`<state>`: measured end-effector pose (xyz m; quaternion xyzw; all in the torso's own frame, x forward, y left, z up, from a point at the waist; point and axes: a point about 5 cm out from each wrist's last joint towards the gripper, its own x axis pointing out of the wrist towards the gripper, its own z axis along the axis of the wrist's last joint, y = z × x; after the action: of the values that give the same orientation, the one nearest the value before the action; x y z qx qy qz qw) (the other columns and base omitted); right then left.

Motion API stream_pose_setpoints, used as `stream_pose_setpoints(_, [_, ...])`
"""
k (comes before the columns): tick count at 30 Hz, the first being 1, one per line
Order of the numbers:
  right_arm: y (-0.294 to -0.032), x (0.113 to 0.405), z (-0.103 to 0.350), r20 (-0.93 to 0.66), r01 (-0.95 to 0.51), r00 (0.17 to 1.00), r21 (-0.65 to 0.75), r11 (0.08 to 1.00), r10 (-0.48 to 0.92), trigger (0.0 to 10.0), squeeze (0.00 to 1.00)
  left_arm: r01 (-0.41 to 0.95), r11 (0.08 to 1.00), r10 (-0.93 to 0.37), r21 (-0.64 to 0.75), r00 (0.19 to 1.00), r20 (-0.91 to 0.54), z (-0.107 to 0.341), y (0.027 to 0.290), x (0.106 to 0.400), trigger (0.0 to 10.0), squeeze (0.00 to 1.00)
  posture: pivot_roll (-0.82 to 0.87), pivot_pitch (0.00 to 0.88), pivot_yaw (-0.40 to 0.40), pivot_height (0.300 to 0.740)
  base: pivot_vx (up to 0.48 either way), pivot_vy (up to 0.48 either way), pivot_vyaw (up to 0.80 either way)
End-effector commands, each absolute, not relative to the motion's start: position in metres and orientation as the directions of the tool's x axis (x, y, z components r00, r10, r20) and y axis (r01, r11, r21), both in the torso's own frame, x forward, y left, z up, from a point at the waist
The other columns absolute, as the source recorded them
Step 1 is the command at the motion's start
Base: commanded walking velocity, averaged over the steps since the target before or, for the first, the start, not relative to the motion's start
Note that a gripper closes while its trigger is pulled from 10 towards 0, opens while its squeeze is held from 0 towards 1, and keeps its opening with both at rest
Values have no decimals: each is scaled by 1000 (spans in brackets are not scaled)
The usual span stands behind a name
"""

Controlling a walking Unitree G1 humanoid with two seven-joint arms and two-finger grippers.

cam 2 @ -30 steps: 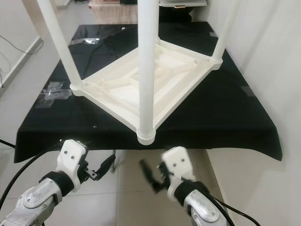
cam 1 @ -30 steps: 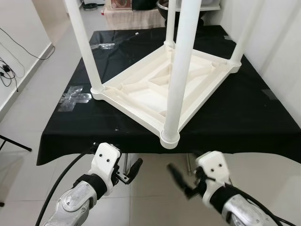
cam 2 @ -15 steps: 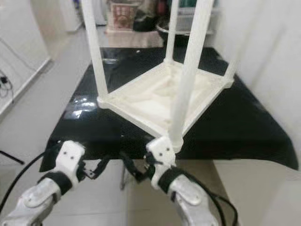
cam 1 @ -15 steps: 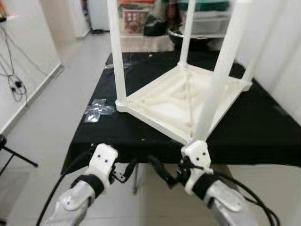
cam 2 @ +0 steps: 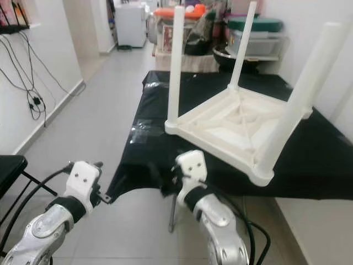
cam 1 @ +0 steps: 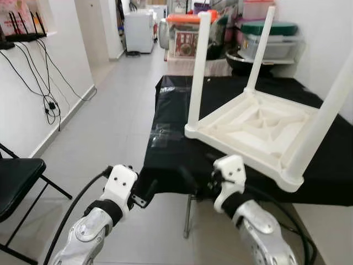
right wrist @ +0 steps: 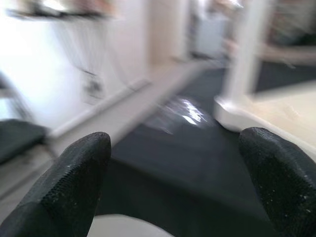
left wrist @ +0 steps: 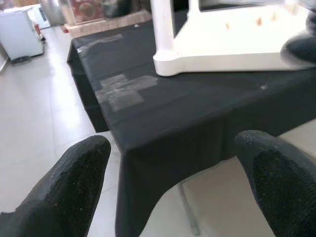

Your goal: Building children table

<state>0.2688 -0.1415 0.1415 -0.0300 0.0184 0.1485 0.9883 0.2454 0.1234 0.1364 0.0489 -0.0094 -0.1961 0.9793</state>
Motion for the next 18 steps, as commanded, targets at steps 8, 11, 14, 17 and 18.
stream_pose_setpoints(8, [-150,282,138,-48,-160,986,-61,985,157,10000,0,219,975,-218,37,975,-36,126,150,247,10000,0,-4,26,-6,740,0,0,-350])
stream_pose_setpoints(11, [-144,284,138,-55,-192,981,-99,976,187,10000,0,236,971,-235,38,972,-24,128,148,249,10000,0,-4,29,-7,740,135,0,-533])
stream_pose_setpoints(14, [-142,284,136,-66,-206,978,-114,972,199,10000,0,239,970,-239,38,971,-21,129,147,250,10000,0,-3,32,-7,740,405,0,0])
stream_pose_setpoints(17, [-143,285,137,-58,-204,978,-110,973,199,10000,0,243,969,-243,43,970,-18,130,146,251,10000,0,-6,35,-4,740,403,0,-267])
stream_pose_setpoints(18, [-142,285,137,-57,-215,976,-88,973,210,10000,0,243,969,-242,44,970,-16,130,145,251,10000,0,-6,35,-4,740,405,0,0])
